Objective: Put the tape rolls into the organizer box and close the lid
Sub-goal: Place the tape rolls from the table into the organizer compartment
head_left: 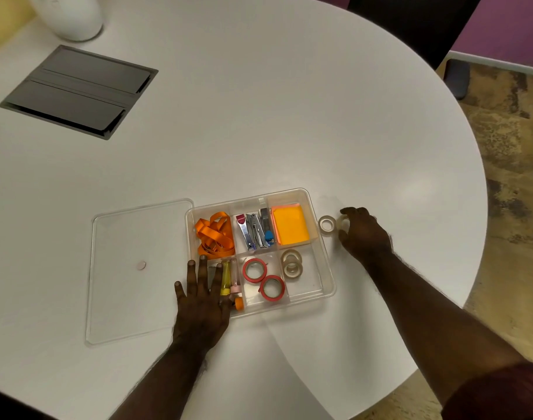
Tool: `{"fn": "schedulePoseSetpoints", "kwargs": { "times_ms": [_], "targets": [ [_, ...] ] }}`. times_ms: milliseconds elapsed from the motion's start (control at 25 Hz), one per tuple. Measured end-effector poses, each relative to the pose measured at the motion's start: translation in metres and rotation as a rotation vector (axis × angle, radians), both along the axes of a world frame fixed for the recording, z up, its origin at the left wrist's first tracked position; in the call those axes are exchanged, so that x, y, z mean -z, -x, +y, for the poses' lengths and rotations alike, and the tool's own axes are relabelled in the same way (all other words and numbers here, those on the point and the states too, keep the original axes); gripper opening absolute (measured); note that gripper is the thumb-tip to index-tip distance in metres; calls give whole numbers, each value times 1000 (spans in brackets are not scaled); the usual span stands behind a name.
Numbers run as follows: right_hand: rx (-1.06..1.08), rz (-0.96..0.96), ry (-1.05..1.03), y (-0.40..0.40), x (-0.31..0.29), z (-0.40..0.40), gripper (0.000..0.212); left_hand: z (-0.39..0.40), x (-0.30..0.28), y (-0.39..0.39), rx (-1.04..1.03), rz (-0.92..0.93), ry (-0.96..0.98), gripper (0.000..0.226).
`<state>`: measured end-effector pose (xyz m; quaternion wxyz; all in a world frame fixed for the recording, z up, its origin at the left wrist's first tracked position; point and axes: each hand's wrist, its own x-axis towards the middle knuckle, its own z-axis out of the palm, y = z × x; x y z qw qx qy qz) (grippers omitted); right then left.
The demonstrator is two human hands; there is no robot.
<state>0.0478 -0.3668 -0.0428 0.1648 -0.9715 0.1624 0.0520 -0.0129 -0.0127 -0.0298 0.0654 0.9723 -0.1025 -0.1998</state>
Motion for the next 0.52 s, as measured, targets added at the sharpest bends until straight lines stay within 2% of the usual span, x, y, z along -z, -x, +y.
{"fn": "schedulePoseSetpoints", "kwargs": {
  "times_ms": [160, 280, 520],
  "targets": [
    [-240, -66, -195, 11, -27, 20, 50, 0, 0, 0, 2, 8, -2, 82],
    [-427, 79, -259, 32, -36, 51, 52, 2, 4, 0, -1, 5, -22, 81],
    [-500, 293, 53, 58, -28, 103, 54, 2, 5, -1, 13, 21, -39, 77]
  ]
}}
